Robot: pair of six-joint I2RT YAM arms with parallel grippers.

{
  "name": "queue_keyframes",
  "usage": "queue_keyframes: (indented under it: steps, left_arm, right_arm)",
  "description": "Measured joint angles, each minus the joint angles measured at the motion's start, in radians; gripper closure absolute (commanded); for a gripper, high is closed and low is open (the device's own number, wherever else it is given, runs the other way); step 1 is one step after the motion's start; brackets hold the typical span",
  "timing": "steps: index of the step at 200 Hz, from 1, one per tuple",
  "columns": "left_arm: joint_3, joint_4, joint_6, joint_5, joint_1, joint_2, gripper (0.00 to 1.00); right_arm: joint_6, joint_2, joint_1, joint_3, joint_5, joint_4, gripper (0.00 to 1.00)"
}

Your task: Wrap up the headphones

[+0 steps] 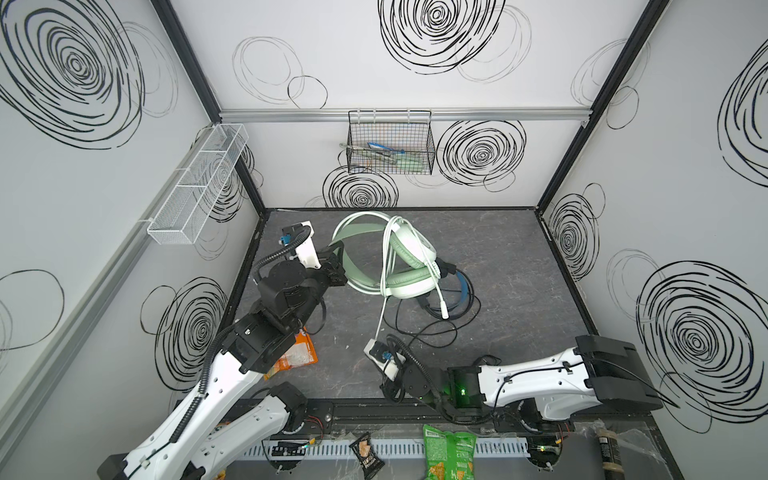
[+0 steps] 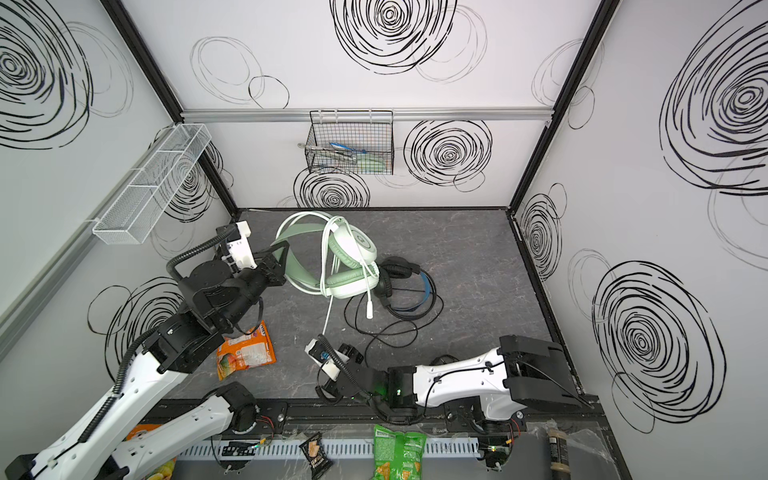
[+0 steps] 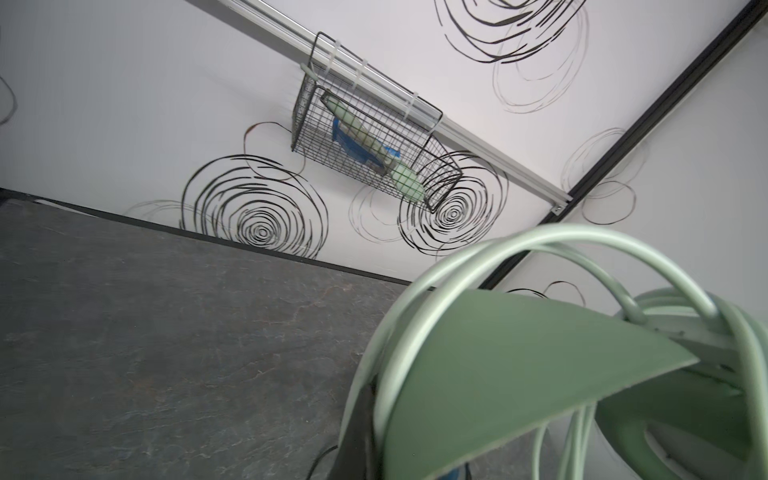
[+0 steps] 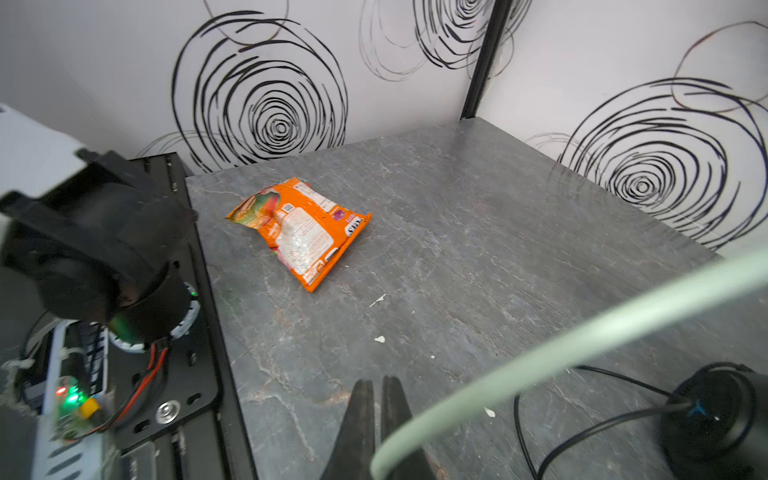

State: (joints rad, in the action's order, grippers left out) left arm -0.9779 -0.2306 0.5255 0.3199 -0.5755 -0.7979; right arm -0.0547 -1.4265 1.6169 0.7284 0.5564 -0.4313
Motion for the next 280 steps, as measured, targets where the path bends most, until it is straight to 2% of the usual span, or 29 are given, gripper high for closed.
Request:
queue_keyframes:
  steps: [29, 61, 126, 174, 214, 240, 254, 280]
  left_arm:
    - [0.045, 0.002, -0.083, 0.091, 0.0, -0.021, 1.0]
    - [0.069, 0.0, -0.166, 0.152, -0.009, -0.043, 1.0]
    - [0.071, -0.022, -0.245, 0.129, -0.013, -0.045, 1.0]
    - [0.089, -0.064, -0.289, 0.147, -0.027, -0.016, 1.0]
    - [0.09, -0.069, -0.339, 0.173, -0.048, -0.027, 1.0]
    - [0.096, -0.069, -0.363, 0.198, -0.105, -0.051, 1.0]
    - [0.105, -0.068, -0.373, 0.207, -0.138, -0.056, 1.0]
    - [0.108, -0.068, -0.393, 0.224, -0.168, -0.072, 1.0]
  right_arm:
    - [0.035, 0.013, 0.062, 0.1, 0.047, 0.109, 1.0]
    - [0.101, 0.032, 0.082, 0.22, 0.1, 0.246, 1.0]
    - [0.277, 0.13, 0.034, 0.452, 0.121, 0.573, 1.0]
    - [0.323, 0.135, 0.015, 0.566, 0.101, 0.776, 1.0]
    - [0.327, 0.124, 0.029, 0.597, 0.081, 0.847, 0.99]
    - [0.339, 0.119, 0.03, 0.622, 0.059, 0.859, 0.97]
    - [0.362, 0.119, 0.034, 0.626, 0.047, 0.854, 0.94]
    - [0.43, 0.104, 0.05, 0.633, 0.06, 0.861, 0.95]
